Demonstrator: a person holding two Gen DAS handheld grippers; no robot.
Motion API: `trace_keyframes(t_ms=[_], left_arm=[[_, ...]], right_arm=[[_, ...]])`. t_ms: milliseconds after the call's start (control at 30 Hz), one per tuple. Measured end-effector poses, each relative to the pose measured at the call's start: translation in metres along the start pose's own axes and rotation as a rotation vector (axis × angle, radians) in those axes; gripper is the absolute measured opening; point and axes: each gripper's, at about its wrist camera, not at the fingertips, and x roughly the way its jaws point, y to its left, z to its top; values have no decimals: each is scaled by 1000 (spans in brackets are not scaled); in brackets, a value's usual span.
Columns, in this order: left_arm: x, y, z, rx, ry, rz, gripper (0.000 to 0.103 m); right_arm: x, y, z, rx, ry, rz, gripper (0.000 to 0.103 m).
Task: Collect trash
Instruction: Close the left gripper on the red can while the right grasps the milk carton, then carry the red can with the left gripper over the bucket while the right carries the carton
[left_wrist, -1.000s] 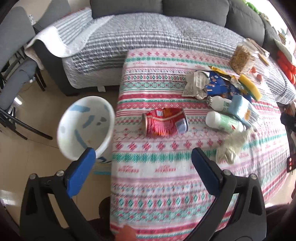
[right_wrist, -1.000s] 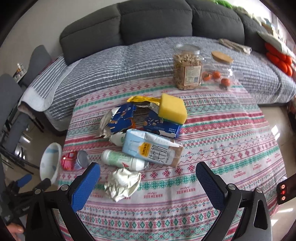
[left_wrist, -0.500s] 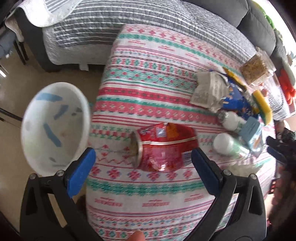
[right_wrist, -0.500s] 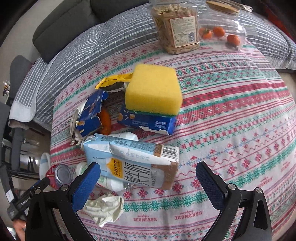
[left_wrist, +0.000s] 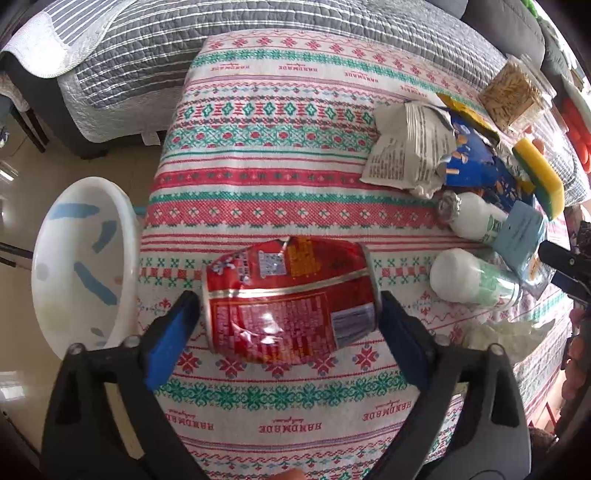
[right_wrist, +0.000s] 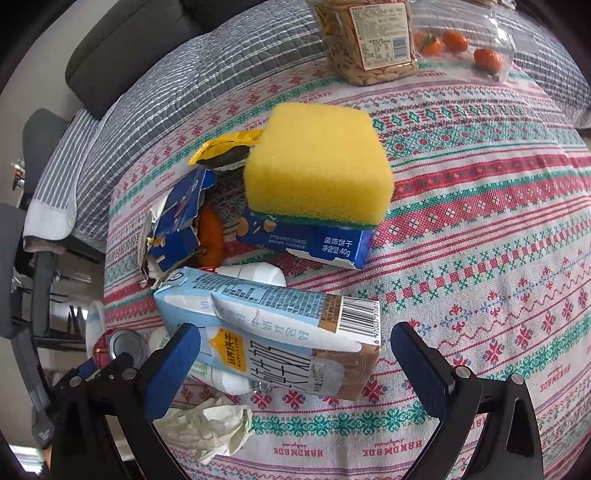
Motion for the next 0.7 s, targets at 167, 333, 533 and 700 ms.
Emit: trace_keyframes(t_ms=[167, 333, 533, 700], left_arm=[[-7, 8, 0, -22, -31, -11, 88], [-13, 23, -2, -45, -59, -16, 87], [-26, 32, -5, -53, -99, -24, 87], [-38, 42, -13, -59, -131, -25, 87]], right_arm=[[-1, -6, 3, 18, -6, 39, 102], [1, -7, 3, 29, 5, 113, 80], [-13, -1, -1, 17, -23, 189, 47], [-35, 12, -7, -52, -72, 194, 28]])
